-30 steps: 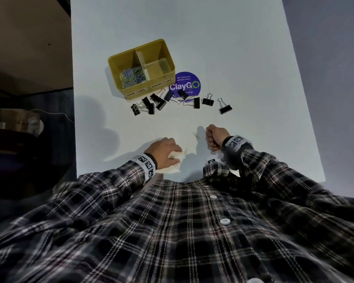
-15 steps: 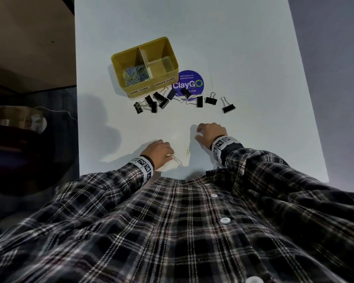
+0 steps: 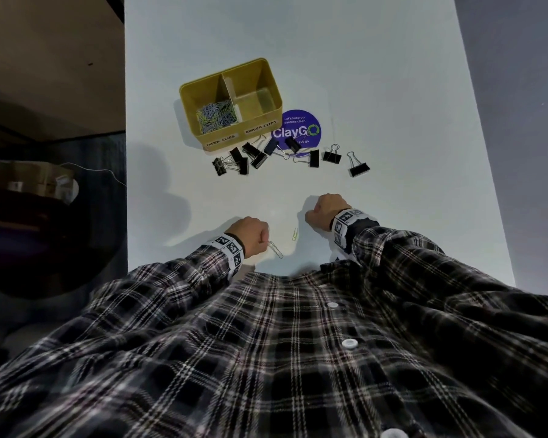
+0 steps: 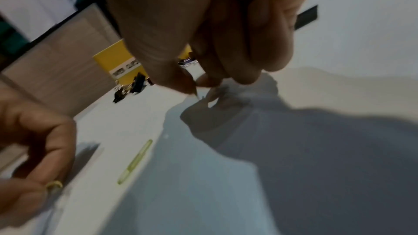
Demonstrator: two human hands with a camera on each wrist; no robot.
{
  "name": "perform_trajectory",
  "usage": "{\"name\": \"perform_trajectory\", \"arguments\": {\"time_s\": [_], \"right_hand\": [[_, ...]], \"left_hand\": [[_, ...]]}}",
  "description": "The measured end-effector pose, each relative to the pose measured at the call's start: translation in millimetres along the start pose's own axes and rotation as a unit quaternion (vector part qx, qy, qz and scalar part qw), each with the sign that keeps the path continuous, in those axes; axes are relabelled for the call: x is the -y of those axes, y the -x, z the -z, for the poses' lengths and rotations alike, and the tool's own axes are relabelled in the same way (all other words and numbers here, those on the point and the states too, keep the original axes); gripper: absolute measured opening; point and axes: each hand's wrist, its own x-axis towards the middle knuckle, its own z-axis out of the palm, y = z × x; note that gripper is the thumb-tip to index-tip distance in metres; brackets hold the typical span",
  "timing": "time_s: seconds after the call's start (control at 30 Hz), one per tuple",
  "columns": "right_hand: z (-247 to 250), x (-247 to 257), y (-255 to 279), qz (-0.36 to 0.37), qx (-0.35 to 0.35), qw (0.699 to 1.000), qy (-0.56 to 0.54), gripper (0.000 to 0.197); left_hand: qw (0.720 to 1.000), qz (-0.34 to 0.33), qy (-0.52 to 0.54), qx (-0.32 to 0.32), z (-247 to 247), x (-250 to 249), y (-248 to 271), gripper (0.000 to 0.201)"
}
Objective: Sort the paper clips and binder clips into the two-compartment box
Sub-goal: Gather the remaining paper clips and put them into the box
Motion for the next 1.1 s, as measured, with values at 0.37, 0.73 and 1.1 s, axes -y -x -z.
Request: {"name": "perform_trajectory", "arguments": {"time_s": [0.37, 0.73, 1.1], "right_hand": [[13, -34, 7, -0.051, 0.15, 0.807, -0.568, 0.015], [2, -18, 5, -0.076, 0.154, 0.831, -0.529, 0.031], [30, -2, -6, -0.048, 0.11, 0.819, -0.561, 0.026]], "left_hand": [[0.995, -0.093, -0.038, 0.028, -10, -9, 9, 0.031], [0.999, -0.039, 0.017, -0.034, -8, -5, -6, 0.012], [0.95, -0.04, 0.24, -0.194, 48, -83, -46, 0.012]]}}
